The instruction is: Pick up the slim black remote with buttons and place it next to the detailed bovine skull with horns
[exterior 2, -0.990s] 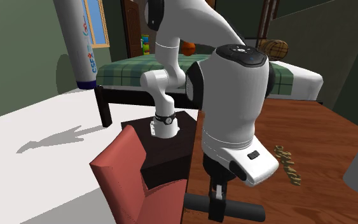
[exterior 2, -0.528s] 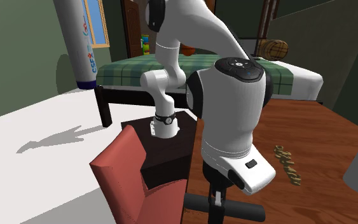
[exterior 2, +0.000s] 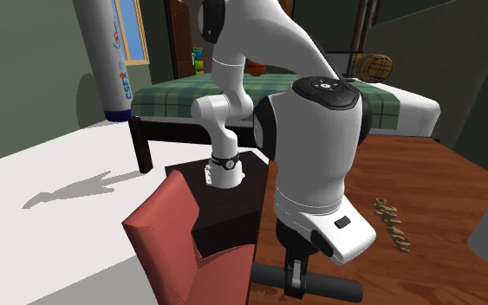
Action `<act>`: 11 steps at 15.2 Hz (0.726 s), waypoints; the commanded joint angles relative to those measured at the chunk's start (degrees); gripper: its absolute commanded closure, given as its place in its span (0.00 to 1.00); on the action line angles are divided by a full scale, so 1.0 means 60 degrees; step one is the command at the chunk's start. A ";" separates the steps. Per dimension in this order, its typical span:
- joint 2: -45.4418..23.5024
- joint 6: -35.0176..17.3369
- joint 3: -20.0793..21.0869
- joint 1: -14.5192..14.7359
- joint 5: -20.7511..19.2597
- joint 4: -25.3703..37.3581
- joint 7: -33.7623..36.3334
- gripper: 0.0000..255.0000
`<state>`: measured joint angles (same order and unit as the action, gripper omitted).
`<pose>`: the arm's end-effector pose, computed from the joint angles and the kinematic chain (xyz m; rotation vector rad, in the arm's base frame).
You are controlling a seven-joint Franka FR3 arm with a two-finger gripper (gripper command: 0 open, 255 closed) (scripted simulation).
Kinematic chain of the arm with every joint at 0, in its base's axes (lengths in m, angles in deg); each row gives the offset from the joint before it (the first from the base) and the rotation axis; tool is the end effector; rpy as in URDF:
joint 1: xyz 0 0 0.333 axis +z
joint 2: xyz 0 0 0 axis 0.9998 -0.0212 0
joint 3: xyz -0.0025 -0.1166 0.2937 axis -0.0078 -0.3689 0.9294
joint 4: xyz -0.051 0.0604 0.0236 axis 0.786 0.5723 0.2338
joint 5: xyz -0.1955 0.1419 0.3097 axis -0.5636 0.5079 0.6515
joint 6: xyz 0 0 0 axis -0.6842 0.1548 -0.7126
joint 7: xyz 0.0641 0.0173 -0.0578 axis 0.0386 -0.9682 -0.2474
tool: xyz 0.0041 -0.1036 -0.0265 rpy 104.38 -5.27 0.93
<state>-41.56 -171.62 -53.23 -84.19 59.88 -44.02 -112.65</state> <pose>0.6085 -0.0870 0.3165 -2.7727 -1.3285 0.0626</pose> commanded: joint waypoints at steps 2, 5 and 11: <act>0.0003 0.0007 0.0006 0.0007 0.0000 -0.0036 0.0001 1.00; -0.0018 0.0009 0.0008 0.0004 0.0004 -0.0013 -0.0001 1.00; 0.0379 0.0651 -0.0048 0.0041 -0.0140 0.0248 0.0107 1.00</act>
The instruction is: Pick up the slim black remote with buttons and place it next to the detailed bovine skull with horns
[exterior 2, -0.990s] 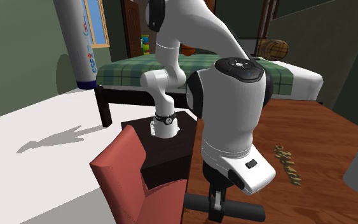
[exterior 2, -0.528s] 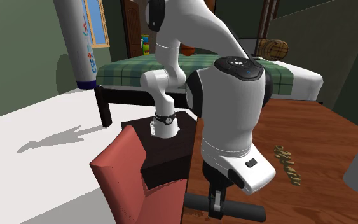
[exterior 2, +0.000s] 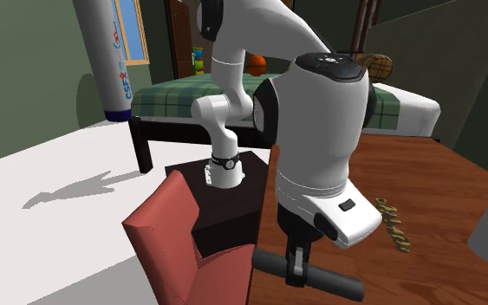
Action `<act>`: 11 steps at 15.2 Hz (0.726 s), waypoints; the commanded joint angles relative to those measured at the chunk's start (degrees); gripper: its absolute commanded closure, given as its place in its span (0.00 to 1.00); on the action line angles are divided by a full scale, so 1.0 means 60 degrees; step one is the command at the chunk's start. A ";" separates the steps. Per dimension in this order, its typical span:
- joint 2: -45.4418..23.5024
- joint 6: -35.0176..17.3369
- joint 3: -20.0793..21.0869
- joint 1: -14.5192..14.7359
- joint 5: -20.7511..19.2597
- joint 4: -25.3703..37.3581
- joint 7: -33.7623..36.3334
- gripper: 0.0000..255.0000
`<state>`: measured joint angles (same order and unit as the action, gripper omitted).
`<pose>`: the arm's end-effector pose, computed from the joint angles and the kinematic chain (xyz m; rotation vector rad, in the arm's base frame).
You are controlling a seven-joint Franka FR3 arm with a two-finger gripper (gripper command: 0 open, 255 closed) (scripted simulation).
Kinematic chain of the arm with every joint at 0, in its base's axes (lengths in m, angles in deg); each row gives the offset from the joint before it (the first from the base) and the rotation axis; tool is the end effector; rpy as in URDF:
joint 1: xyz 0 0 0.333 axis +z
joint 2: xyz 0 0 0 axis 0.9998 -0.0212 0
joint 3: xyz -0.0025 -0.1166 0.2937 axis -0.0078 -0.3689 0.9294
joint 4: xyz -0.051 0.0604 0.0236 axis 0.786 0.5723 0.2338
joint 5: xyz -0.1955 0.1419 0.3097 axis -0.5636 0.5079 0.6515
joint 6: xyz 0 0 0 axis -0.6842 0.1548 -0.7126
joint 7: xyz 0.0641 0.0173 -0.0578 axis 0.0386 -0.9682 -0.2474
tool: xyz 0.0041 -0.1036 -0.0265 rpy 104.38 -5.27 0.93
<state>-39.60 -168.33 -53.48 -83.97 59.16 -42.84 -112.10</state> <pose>0.6079 -0.0862 0.3416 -2.7699 -1.3284 0.0674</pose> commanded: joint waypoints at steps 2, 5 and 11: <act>0.0171 0.0322 -0.0022 0.0013 -0.0063 0.0156 0.0048 1.00; 0.0337 0.0654 -0.0042 0.0025 -0.0124 0.0329 0.0095 1.00; 0.0624 0.1334 -0.0073 0.0042 -0.0228 0.0734 0.0178 1.00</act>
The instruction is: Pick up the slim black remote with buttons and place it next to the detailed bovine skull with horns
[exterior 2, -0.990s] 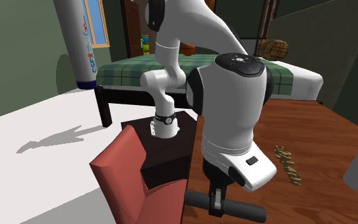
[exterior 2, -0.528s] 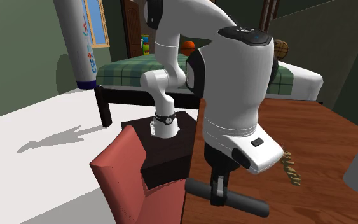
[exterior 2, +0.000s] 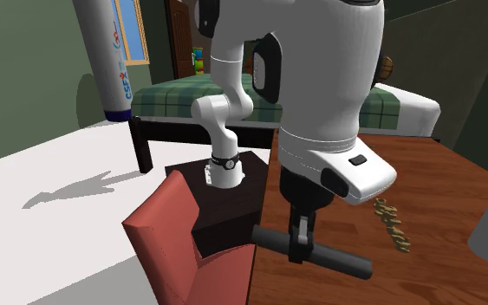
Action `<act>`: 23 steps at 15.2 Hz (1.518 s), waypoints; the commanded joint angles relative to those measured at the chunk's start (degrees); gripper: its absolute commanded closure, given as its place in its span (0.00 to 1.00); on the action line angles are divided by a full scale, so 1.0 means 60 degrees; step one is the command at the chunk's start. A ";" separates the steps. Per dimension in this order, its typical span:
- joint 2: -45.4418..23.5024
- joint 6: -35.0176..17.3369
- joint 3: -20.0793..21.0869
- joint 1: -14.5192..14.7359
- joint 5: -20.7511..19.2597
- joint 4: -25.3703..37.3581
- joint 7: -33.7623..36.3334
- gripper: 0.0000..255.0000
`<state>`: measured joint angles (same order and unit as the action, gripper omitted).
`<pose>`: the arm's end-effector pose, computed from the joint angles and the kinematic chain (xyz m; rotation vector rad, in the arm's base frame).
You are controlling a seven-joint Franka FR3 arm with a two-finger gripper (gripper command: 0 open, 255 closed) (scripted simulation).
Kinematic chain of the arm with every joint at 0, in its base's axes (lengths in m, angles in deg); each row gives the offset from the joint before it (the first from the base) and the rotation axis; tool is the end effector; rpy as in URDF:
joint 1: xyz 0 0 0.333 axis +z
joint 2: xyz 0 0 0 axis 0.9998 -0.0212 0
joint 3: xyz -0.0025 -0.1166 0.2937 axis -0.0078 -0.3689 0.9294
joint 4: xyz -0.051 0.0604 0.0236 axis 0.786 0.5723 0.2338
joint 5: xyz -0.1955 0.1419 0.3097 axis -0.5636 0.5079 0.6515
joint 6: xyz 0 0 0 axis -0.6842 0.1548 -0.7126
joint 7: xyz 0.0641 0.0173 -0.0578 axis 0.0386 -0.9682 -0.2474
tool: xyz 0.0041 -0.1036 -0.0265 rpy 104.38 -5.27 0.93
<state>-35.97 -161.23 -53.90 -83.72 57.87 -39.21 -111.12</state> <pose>0.6071 -0.0864 0.3983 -2.7700 -1.3283 0.0670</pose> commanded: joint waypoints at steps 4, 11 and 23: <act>0.0175 0.0613 -0.0018 0.0007 -0.0069 0.0444 0.0064 1.00; 0.0374 0.1447 -0.0039 0.0009 -0.0142 0.1088 0.0134 1.00; 0.2075 0.1731 0.0276 0.0565 -0.0539 -0.0235 0.1100 1.00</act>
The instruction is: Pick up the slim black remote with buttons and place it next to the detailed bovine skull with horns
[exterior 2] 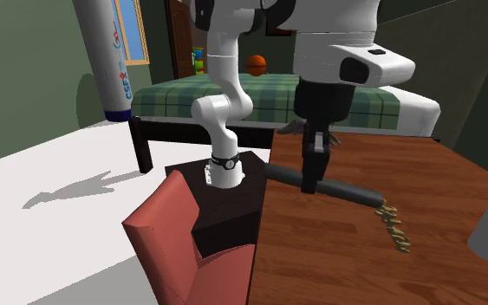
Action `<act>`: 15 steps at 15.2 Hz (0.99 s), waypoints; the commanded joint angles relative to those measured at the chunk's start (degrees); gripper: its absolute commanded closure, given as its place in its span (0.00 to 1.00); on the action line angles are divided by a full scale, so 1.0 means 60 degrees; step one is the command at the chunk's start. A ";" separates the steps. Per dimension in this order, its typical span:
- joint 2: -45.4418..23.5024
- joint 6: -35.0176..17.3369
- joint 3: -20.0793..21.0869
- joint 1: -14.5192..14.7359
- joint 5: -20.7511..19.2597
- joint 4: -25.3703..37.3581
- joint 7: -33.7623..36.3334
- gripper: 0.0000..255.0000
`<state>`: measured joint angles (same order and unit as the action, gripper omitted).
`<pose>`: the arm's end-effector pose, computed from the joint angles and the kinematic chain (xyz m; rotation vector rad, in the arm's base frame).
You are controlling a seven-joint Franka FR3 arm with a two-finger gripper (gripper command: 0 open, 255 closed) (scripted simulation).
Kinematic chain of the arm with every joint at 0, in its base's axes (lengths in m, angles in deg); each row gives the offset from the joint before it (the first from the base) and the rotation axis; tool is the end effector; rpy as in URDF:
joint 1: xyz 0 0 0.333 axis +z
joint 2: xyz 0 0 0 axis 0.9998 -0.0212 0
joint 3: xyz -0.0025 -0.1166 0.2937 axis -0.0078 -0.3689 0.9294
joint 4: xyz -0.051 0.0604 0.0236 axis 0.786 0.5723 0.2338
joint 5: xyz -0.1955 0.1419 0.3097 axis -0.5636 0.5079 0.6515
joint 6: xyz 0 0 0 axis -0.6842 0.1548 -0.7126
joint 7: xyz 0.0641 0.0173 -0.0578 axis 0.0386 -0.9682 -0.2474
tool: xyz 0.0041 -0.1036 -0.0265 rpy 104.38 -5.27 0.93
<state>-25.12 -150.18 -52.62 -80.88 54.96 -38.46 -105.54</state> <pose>0.5704 -0.0469 0.4982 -2.7690 -1.3293 0.0677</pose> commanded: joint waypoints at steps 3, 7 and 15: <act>0.1136 -0.0309 0.0334 0.0366 -0.0195 -0.1387 0.0756 1.00; 0.2202 -0.0476 0.0766 0.0687 -0.0279 -0.2577 0.1552 1.00; 0.4024 -0.0570 0.1816 0.1316 -0.0063 -0.4422 0.3165 1.00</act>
<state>-2.25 -153.64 -42.60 -73.50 54.27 -63.82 -87.89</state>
